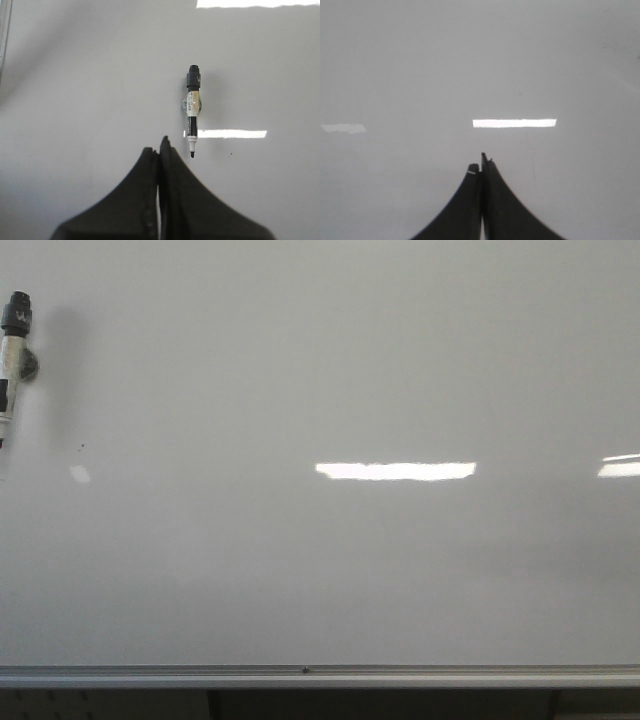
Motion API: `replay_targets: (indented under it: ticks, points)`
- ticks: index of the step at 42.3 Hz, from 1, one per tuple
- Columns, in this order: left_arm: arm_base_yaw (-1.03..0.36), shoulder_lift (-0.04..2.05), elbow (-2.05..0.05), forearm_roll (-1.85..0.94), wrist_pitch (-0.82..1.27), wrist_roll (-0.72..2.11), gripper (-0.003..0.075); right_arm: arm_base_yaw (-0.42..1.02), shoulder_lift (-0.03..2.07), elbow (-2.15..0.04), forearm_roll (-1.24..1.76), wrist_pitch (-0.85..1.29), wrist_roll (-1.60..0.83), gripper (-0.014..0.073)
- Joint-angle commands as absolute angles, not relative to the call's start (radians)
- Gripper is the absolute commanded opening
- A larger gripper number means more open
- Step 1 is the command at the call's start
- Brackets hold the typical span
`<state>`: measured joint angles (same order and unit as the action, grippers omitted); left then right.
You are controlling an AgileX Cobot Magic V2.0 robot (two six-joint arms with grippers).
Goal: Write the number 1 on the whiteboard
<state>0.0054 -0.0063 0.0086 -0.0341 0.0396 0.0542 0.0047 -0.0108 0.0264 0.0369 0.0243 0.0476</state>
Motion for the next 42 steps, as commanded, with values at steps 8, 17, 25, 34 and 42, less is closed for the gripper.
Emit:
replay_targets:
  ticks: [8,17,25,34,42]
  points:
    - [-0.003,-0.023,0.033,-0.044,-0.043,0.053,-0.0020,-0.001,-0.027,0.004,0.035,-0.063,0.039,-0.0096]
    - [-0.003,-0.023,0.033,-0.047,-0.099,0.053,-0.0020,-0.001,-0.027,0.004,0.035,-0.065,0.039,-0.0096]
    - [-0.003,-0.023,-0.013,-0.047,-0.160,0.053,-0.0020,-0.001,-0.027,-0.030,0.038,-0.031,0.055,-0.0096]
    - [-0.003,-0.009,-0.202,-0.047,-0.054,0.053,-0.0020,0.000,-0.019,-0.192,0.038,0.141,0.055,-0.0096]
    - [-0.003,0.074,-0.407,-0.047,0.115,0.053,-0.0020,-0.001,0.053,-0.373,0.038,0.276,0.055,-0.0095]
